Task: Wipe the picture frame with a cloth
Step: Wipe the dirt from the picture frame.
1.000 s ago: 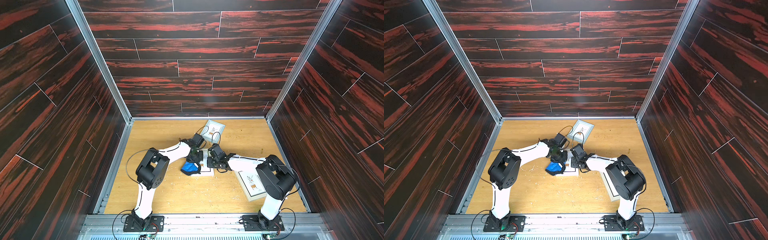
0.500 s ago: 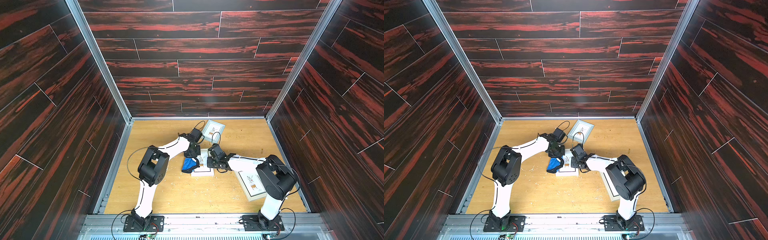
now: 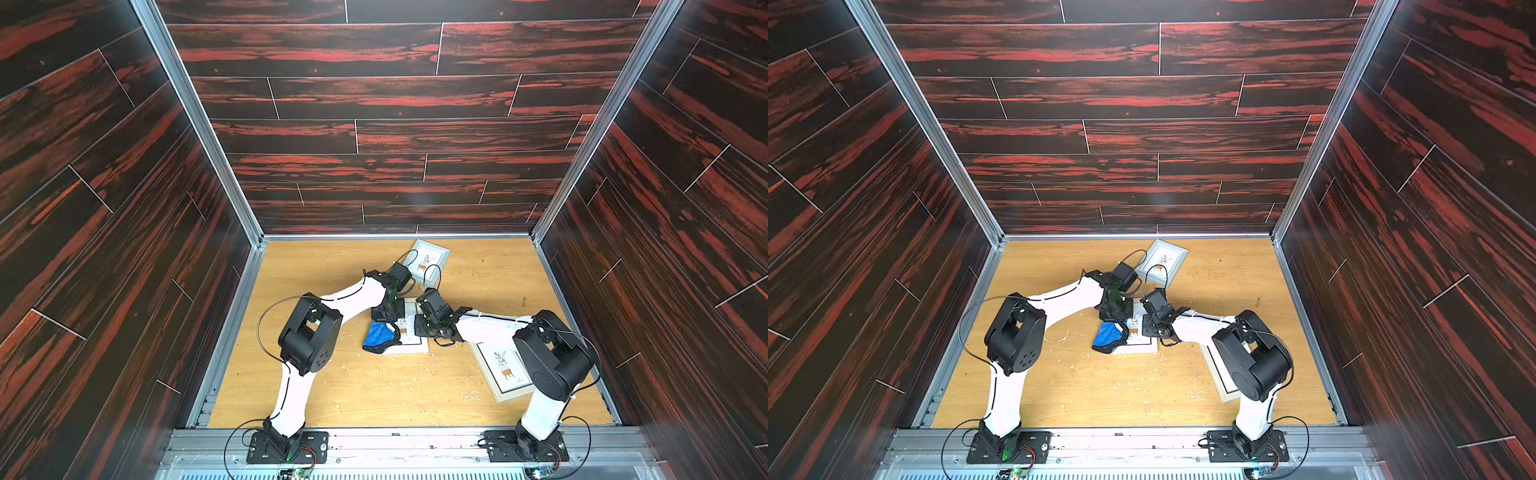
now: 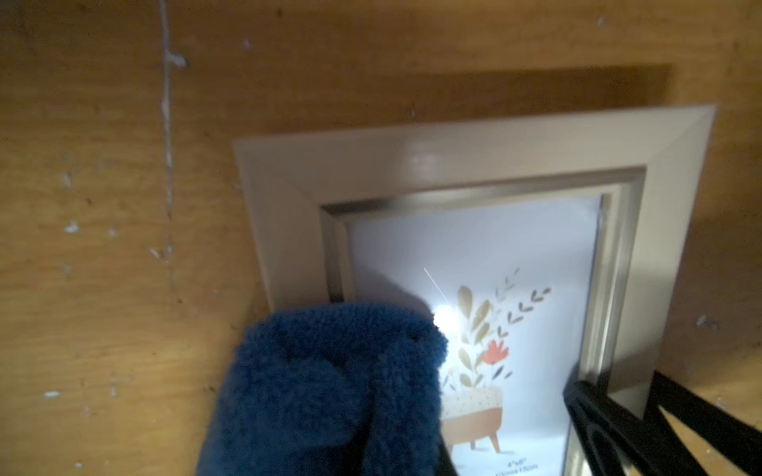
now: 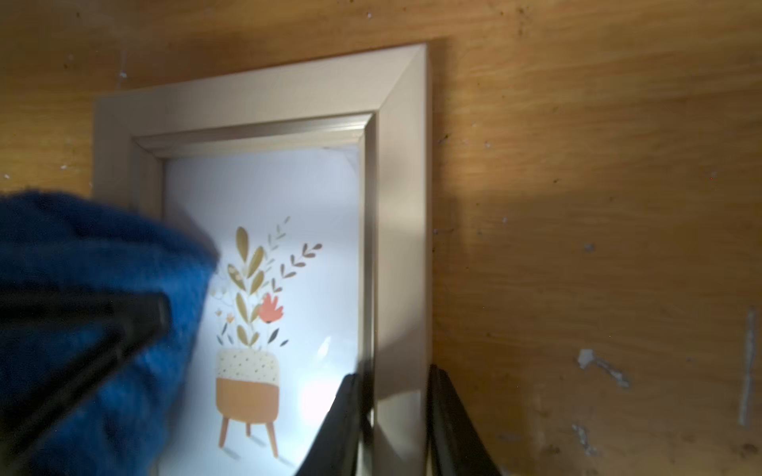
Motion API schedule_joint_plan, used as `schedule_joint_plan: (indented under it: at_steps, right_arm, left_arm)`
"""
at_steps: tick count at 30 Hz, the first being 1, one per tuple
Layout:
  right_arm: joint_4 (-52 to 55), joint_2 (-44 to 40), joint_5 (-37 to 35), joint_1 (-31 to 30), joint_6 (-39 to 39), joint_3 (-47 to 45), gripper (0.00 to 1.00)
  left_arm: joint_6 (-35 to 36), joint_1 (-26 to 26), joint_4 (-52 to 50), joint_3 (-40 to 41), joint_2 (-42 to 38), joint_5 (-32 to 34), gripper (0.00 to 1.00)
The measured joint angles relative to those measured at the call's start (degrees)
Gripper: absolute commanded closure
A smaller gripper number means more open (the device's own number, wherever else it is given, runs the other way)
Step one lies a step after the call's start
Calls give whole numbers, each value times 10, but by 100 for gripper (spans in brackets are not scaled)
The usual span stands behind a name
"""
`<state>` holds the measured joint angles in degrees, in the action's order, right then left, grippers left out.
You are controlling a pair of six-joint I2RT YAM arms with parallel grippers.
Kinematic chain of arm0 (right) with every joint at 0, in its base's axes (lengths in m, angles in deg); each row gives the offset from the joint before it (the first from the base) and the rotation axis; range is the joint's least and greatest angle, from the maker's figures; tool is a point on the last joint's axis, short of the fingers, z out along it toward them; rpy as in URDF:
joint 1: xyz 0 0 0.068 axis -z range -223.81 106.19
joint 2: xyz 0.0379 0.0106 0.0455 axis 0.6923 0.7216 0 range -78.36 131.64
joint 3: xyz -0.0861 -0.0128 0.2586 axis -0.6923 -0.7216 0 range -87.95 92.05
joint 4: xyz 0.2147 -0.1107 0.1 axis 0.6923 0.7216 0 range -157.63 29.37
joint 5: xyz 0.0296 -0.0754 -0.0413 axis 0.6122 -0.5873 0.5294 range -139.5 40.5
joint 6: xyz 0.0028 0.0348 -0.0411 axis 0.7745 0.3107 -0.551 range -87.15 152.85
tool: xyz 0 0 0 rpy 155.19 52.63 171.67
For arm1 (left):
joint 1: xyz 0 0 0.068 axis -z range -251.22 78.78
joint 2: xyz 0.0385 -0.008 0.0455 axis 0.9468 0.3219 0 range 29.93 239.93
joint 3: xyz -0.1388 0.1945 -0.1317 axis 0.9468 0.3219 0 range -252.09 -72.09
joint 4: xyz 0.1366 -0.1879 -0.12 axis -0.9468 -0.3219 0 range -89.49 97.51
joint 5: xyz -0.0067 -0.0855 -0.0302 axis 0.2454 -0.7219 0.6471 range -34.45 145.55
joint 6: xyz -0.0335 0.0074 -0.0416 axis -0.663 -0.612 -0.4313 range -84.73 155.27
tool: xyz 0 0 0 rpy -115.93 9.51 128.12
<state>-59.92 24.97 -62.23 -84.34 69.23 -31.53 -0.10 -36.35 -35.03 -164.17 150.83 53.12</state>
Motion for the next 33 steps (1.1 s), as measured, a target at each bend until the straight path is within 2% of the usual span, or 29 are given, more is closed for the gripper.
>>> schedule_joint_plan:
  at_steps: [3, 8, 16, 23, 29, 33]
  right_arm:
    - [0, 0, 0, 0, 0, 0, 99]
    - [1, 0, 3, -1, -2, 0, 99]
    - [1, 0, 3, -2, -2, 0, 99]
    - [3, 0, 4, -2, 1, 0, 99]
    - [4, -1, 2, -2, 2, 0, 99]
    - [3, -1, 3, -2, 3, 0, 99]
  left_arm:
    - [-2, 7, 23, 32, -16, 0, 100]
    - [-22, 34, 66, 137, -82, -12, 100]
    - [-32, 28, 81, 148, -87, -57, 100]
    - [-64, 50, 181, 184, -88, -114, 100]
    - [-102, 13, 278, 286, -144, -132, 100]
    - [-103, -12, 278, 297, -156, -145, 100]
